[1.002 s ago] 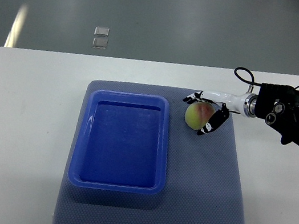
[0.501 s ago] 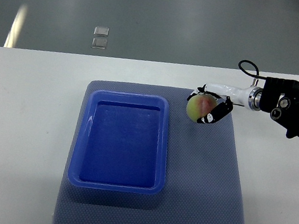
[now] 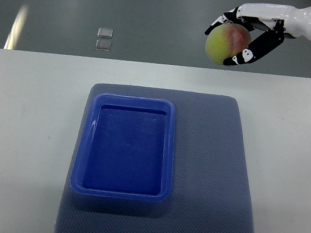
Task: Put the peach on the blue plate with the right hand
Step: 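Lift the peach up off the mat with the right hand, then carry the peach over the blue tray and lower it inside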
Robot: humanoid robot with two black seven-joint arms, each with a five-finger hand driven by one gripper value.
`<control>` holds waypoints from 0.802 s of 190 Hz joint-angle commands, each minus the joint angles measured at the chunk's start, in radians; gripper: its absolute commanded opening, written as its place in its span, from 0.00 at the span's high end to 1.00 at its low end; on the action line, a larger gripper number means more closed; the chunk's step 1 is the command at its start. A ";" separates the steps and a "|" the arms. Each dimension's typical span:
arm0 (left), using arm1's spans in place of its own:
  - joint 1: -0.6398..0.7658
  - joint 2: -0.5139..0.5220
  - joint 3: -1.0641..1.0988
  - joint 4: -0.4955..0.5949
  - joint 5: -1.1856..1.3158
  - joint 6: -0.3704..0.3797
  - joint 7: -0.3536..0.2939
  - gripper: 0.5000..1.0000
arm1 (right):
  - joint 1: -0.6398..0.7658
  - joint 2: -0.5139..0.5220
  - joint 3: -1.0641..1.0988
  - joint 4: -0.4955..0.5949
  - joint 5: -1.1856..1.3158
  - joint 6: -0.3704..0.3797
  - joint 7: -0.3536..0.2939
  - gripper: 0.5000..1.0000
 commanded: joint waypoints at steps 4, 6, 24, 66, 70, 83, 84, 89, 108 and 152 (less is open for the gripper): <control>0.000 0.000 0.000 0.000 0.000 0.000 0.000 0.00 | 0.007 0.030 -0.002 0.003 0.003 -0.016 0.001 1.00; 0.000 0.000 0.000 0.000 0.000 0.000 0.000 0.00 | 0.007 0.039 -0.002 0.003 0.006 -0.019 0.001 1.00; 0.000 0.000 0.000 0.000 0.000 0.000 0.001 0.00 | 0.005 0.134 -0.015 -0.011 0.040 -0.065 0.002 0.97; 0.000 0.000 0.000 0.001 -0.002 0.000 0.000 0.00 | -0.022 0.383 -0.100 -0.120 0.038 -0.128 0.002 0.93; 0.000 0.000 0.000 0.001 -0.002 0.000 0.000 0.00 | -0.033 0.404 -0.104 -0.133 0.037 -0.128 0.002 0.93; 0.000 0.000 0.000 0.001 -0.002 0.000 0.000 0.00 | -0.042 0.427 -0.107 -0.146 0.035 -0.128 0.002 0.93; 0.000 0.000 0.000 0.001 -0.002 0.000 0.000 0.00 | -0.065 0.477 -0.113 -0.176 0.031 -0.128 0.002 0.93; 0.000 0.000 0.000 0.001 0.000 0.000 0.000 0.00 | -0.075 0.498 -0.113 -0.187 0.028 -0.128 0.002 0.93; 0.000 0.000 0.000 0.001 0.000 0.000 0.000 0.00 | -0.111 0.547 -0.114 -0.212 0.019 -0.130 0.002 0.93; 0.000 0.000 0.000 0.003 0.000 0.000 0.000 0.00 | -0.219 0.679 -0.137 -0.311 -0.044 -0.153 0.002 0.89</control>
